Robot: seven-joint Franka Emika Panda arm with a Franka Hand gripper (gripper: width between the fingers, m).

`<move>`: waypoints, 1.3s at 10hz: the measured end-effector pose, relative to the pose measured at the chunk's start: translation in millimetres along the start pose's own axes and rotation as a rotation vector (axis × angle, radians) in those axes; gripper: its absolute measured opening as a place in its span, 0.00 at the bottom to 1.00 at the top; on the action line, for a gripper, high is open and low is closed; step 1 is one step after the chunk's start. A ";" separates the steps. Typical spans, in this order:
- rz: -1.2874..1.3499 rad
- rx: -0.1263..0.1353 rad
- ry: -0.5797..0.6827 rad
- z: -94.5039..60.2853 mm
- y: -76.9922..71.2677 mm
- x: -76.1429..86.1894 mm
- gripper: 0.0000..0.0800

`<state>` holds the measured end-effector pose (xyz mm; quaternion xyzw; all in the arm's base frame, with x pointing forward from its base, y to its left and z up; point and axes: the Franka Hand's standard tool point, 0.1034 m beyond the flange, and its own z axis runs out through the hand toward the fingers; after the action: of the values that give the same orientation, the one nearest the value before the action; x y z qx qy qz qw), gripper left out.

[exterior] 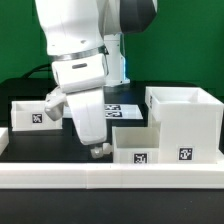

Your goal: Assemble drawer

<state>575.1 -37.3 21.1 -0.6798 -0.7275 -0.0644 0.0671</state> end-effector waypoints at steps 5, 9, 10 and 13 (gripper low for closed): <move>0.081 -0.006 0.000 3.4 9.4 29.1 0.81; 0.042 -0.001 -0.007 4.2 13.1 47.3 0.81; 0.042 0.007 -0.009 4.5 13.8 53.7 0.81; 0.021 0.021 -0.007 8.3 12.6 71.8 0.81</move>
Offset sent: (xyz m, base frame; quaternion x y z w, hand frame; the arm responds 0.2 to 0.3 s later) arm -0.0033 0.0246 0.0059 -0.0177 -0.0024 0.0807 0.9966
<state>582.8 35.5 26.3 -0.6868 -0.7213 -0.0536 0.0722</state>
